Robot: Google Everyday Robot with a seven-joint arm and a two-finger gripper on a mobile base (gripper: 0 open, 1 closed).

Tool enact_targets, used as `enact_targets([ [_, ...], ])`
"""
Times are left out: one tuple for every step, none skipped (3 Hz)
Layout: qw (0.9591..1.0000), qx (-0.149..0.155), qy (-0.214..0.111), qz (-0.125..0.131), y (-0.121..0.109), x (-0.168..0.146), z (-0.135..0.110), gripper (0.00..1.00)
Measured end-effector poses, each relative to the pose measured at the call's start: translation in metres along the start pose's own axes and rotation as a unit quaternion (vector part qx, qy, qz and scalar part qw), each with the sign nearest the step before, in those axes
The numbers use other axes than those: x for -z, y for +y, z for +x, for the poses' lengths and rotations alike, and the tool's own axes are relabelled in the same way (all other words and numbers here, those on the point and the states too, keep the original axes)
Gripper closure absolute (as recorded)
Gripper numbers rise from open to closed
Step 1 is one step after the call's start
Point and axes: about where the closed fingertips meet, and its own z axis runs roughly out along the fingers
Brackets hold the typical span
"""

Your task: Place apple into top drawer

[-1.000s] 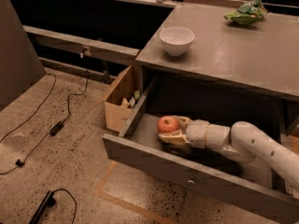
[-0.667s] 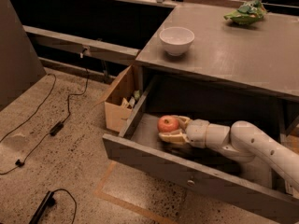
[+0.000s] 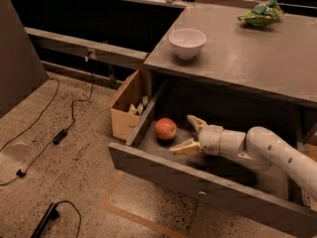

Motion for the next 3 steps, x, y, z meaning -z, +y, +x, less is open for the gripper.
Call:
enact_targets([
  [0.9998, 0.005, -0.016, 0.007, -0.010, 0.012, -0.021, 0.40],
  [0.9993, 0.003, -0.030, 0.024, -0.028, 0.043, -0.046, 0.63],
  [0.9988, -0.004, -0.033, 0.035, -0.048, 0.089, -0.075, 0.85],
])
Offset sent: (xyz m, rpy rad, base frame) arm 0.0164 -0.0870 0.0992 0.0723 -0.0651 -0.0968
